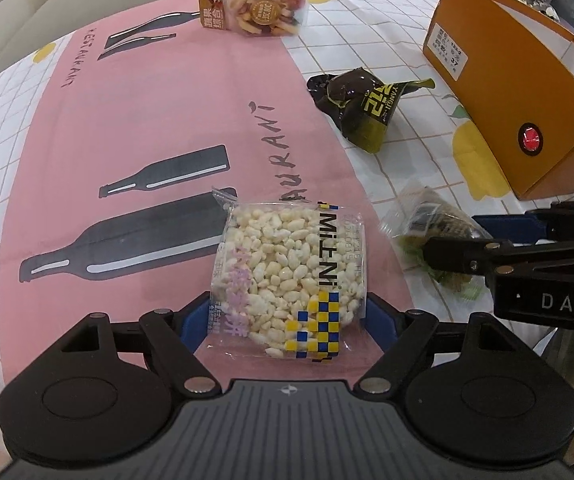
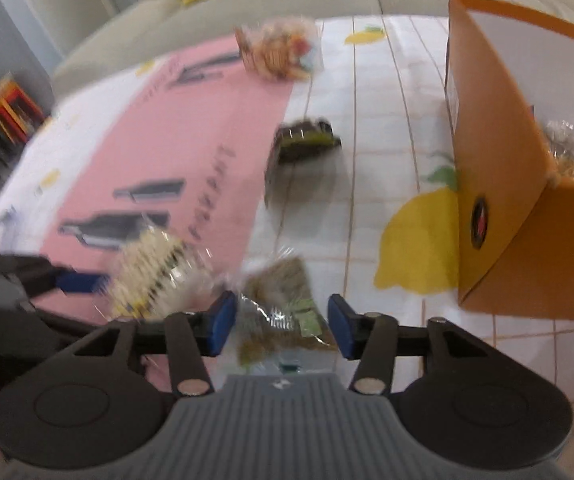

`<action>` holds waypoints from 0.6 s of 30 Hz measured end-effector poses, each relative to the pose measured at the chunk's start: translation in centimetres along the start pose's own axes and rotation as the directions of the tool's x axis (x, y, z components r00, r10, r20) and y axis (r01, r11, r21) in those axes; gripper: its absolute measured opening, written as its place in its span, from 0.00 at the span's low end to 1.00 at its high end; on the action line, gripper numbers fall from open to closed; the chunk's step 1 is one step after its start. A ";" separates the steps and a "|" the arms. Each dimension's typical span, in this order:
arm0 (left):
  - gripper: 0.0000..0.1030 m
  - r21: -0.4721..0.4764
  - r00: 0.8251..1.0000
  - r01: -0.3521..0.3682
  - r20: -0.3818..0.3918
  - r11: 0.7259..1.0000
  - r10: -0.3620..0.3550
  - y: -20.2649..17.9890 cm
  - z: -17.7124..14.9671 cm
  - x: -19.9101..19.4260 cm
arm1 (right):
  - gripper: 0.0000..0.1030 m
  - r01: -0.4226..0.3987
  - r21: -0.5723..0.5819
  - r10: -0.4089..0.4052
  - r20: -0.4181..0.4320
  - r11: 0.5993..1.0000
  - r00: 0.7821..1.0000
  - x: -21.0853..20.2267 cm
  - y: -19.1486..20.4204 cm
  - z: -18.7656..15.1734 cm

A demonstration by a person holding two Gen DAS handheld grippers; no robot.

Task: Organize snacks
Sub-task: 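Carry the puffed-snack bag and wrapped snack into the orange box with both grippers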

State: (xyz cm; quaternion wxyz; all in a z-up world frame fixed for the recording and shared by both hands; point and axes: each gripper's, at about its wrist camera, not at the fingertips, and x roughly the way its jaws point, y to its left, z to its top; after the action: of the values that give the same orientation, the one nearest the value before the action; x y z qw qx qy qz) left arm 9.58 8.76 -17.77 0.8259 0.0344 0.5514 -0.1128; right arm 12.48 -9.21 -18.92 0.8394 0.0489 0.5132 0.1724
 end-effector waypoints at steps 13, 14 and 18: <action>0.86 -0.004 1.000 -0.014 0.026 1.000 0.014 0.1 -0.1 0.3 | 0.39 -0.005 -0.001 0.005 0.001 1.000 1.000 0.3 0.2 -0.4; 0.86 -0.010 1.000 -0.017 0.026 1.000 0.017 0.1 -0.2 0.3 | 0.38 -0.002 -0.006 0.002 0.001 1.000 1.000 0.2 0.2 -0.4; 0.86 -0.033 0.999 -0.014 0.040 0.999 0.016 0.3 -0.3 -0.5 | 0.36 0.004 -0.020 -0.004 0.001 1.000 1.000 0.0 0.5 -0.5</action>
State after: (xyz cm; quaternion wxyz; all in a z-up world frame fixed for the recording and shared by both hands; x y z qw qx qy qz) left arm 9.14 9.17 -17.44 0.8380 0.0227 0.5363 -0.0982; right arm 11.92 -8.82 -18.98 0.8404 0.0397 0.5110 0.1760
